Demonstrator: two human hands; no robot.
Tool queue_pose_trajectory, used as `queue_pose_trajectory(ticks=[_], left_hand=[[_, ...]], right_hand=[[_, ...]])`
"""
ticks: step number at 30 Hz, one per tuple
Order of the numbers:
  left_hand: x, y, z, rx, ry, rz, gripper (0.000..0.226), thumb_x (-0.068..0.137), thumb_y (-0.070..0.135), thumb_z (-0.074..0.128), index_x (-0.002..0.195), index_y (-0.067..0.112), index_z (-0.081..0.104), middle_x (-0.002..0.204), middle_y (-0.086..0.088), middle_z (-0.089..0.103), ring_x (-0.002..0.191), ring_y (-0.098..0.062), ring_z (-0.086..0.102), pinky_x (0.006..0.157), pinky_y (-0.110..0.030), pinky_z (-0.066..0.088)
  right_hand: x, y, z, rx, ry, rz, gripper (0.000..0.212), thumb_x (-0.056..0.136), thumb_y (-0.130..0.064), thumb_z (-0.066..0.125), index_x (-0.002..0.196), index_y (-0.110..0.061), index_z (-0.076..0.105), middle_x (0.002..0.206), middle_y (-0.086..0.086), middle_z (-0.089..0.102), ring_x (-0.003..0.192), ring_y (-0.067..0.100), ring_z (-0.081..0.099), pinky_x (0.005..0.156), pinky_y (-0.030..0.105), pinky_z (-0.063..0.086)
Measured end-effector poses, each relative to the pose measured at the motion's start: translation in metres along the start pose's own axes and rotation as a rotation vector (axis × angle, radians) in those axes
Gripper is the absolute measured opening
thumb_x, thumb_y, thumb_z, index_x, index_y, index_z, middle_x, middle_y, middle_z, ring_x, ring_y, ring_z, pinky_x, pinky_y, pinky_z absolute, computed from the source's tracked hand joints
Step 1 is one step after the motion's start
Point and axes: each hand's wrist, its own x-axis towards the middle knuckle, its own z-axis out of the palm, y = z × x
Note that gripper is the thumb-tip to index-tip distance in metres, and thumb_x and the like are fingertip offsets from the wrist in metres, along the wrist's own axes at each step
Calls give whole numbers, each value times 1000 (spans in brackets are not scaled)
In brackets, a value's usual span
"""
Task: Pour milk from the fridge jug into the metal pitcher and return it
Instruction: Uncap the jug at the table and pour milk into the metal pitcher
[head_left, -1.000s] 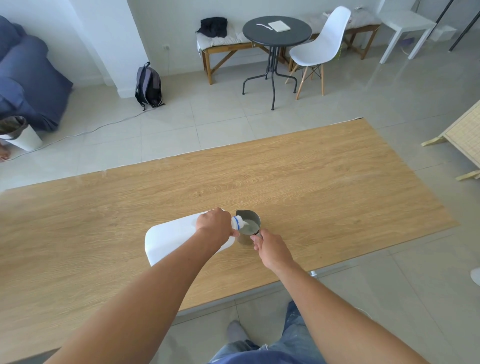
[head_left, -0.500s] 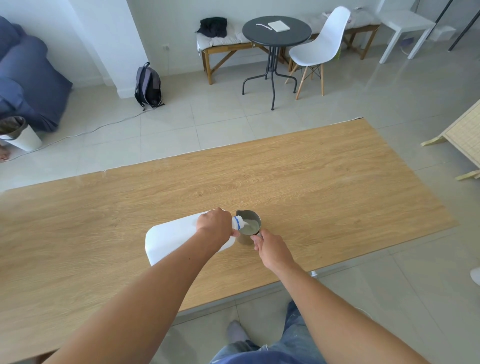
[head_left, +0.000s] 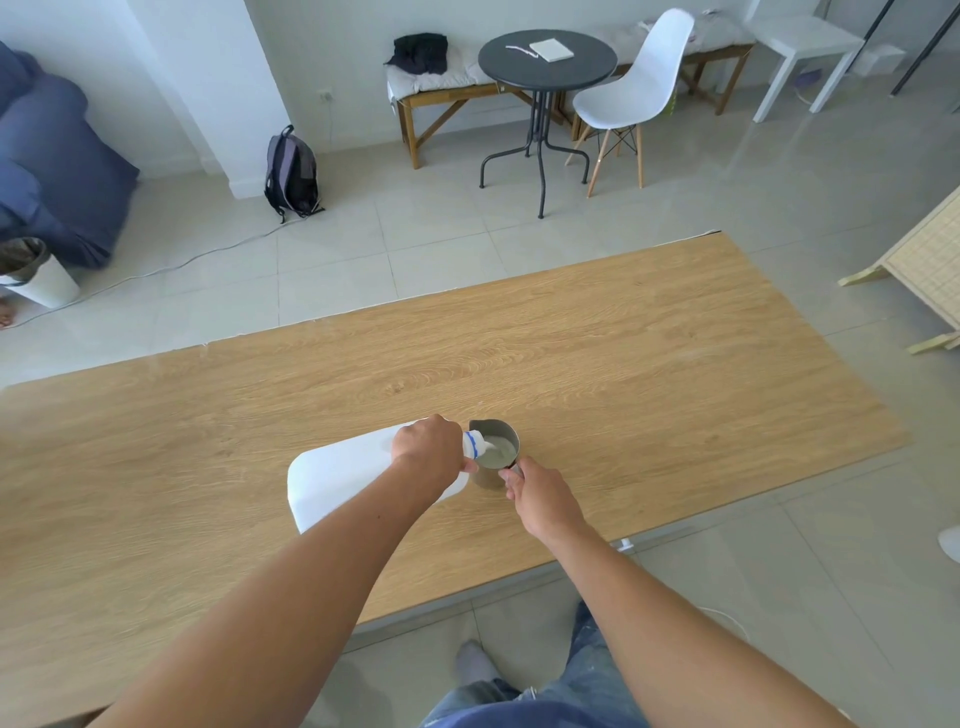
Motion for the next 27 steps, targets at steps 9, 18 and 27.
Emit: queue_pose_trajectory(ticks=[9,18,27], left_hand=[[-1,1,-1,3,6,6,64,101,66,65,133,11,68,127,-3,73,117,-24,74,77,-29,47],[1,3,-2,-8,-7,2,62,101,64,66,134,11,68,128,-3,72,119,-24,73,78,-30,47],[0,3,-2,10,1,2,64,101,65,66,135,11,68,130,-3,72,120,-24,73,79,-30,46]], right_hand=[[0,1,1,13,-3,4,35,116,-46,47,104,-18,65,92,-1,74,83,24,73,76,46,60],[2,4,4,5,3,5,33,116,-43,49,99,-18,61,92,0,75,83,27,75,76,50,62],[2,4,5,-6,2,16,32,116,-42,47,97,-20,60,90,1,75,82,29,75,75,51,62]])
